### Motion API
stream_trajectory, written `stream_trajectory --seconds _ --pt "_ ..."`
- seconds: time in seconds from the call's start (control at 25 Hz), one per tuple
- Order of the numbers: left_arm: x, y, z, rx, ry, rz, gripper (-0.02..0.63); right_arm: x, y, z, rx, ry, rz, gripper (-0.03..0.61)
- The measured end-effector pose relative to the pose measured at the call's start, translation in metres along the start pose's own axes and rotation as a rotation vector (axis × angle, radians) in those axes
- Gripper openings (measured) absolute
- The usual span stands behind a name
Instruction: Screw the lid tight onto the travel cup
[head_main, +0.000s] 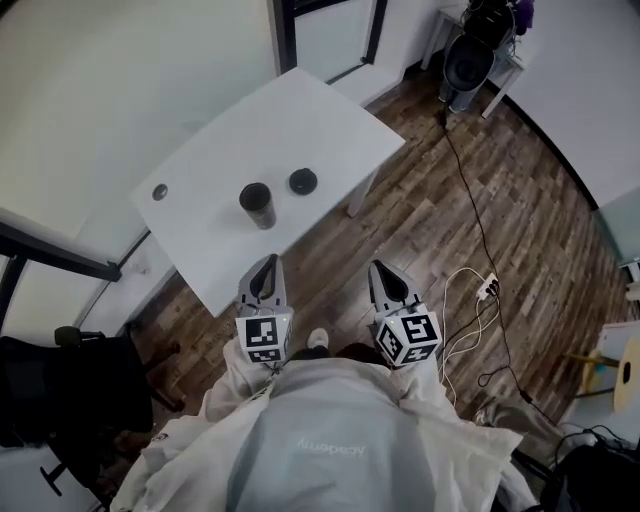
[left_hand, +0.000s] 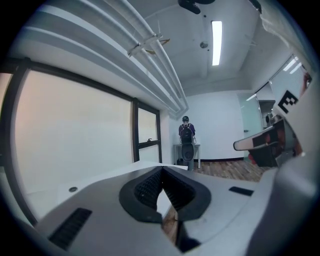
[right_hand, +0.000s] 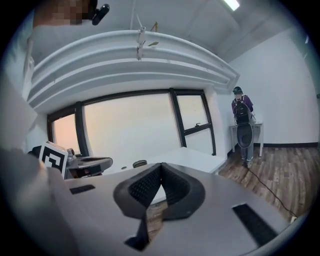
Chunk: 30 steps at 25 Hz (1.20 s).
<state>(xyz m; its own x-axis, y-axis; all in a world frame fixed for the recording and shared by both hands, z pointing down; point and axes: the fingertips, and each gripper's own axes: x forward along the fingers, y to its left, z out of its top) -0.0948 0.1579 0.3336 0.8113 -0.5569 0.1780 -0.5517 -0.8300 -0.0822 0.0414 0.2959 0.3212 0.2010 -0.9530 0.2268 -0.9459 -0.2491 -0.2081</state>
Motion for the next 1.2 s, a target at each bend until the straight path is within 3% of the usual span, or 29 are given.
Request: stream_trajectory --seconds 0.44,0.84,1.2 --pt "0.034 0.052 0.000 -0.038 0.039 0.168 0.008 0.096 -0.006 0.028 -0.029 0.024 0.153 0.021" --pt "0.100 0.108 -0.018 -0.118 0.112 0.432 0.008 0.246 -0.035 0.038 -0.047 0.106 0.389 0.021" --pt "0.143 0.135 -0.003 -0.133 0.139 0.658 0.008 0.354 -0.045 0.061 -0.079 0.163 0.614 0.021"
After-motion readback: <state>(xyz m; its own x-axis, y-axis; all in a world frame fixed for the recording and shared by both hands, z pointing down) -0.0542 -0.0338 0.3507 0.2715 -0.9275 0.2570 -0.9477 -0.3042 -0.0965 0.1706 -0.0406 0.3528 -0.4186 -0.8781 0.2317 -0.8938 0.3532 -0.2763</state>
